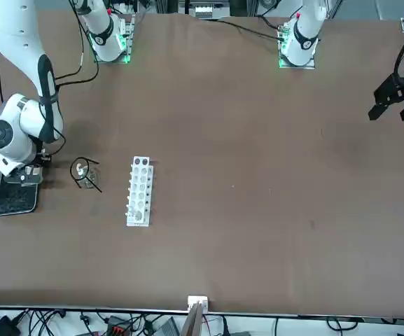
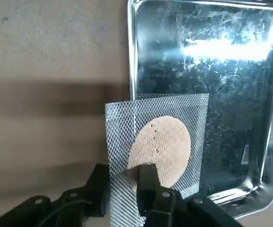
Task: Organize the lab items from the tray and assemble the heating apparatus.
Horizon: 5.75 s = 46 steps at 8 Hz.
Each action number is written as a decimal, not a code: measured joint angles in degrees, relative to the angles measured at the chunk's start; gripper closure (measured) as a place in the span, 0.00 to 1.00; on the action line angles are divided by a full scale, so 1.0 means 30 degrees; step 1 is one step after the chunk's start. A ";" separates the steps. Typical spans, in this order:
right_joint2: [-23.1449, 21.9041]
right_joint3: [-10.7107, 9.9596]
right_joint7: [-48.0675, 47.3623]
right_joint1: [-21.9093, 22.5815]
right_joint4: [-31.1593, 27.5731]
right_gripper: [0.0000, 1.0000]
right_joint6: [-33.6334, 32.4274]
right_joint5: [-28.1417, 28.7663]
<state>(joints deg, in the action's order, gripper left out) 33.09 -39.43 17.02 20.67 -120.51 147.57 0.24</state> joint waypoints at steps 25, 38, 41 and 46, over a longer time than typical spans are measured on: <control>-0.0964 -0.3243 -0.4281 0.9983 0.9140 0.98 -1.3677 -0.7155; 0.2074 -0.3335 -1.7371 1.7367 0.4618 0.98 -1.5758 -1.4018; 0.2162 -0.3295 -1.7978 1.7058 0.4503 0.98 -1.5076 -1.3761; 0.3389 -0.2662 -1.9251 1.7035 0.4460 0.98 -1.4807 -1.2987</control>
<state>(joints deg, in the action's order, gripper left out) 43.26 -47.41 -40.74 71.77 -107.13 103.15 -38.72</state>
